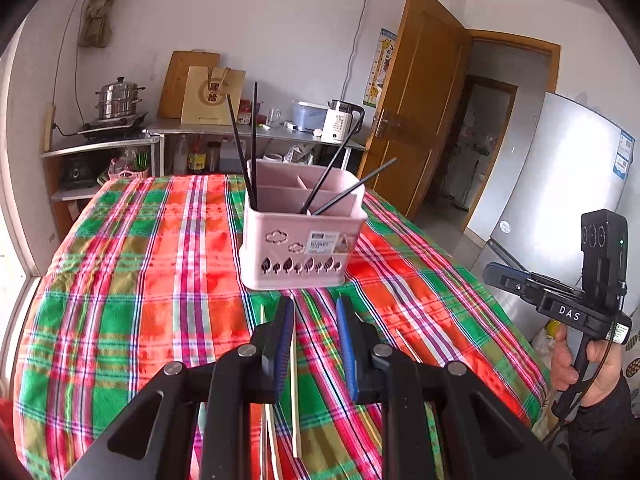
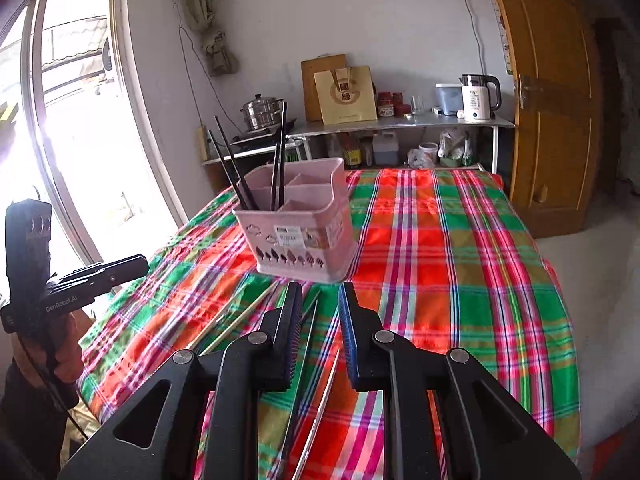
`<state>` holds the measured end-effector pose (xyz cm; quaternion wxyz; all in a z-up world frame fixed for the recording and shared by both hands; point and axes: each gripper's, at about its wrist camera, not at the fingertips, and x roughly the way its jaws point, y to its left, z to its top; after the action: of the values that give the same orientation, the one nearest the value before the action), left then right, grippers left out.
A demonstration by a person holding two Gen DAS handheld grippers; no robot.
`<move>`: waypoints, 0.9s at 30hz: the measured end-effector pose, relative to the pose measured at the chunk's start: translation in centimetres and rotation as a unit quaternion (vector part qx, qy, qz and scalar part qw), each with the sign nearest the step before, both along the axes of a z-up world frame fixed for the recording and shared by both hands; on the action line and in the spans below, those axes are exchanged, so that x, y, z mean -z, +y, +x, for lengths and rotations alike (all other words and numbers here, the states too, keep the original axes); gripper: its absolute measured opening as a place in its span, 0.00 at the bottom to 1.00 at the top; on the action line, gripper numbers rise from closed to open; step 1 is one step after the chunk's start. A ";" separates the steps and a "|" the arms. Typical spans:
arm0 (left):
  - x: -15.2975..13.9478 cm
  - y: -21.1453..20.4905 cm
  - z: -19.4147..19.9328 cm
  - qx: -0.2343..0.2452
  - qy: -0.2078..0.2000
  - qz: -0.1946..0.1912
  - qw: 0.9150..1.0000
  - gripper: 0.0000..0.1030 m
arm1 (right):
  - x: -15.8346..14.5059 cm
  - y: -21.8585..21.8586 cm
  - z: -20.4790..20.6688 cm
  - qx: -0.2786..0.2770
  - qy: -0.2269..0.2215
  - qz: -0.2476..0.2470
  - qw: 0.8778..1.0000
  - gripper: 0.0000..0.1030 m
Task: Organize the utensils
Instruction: 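Withdraw both open tools from the basket toward the table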
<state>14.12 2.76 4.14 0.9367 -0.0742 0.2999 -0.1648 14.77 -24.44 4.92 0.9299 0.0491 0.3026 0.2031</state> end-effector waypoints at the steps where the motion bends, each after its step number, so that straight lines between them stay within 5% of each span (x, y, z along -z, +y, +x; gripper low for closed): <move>1: 0.5 -0.2 -0.2 0.003 0.005 0.001 1.000 0.21 | 0.6 0.1 -0.2 -0.002 0.004 -0.002 1.000 0.19; 27: 3.5 -0.7 1.7 0.002 0.056 0.004 0.998 0.21 | 8.4 4.7 4.0 -0.038 0.105 -0.053 0.992 0.19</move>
<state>15.79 2.06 0.66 0.9184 -0.0788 0.3528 -0.1608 18.79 -19.71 -3.49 0.8859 0.0098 0.4106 0.2156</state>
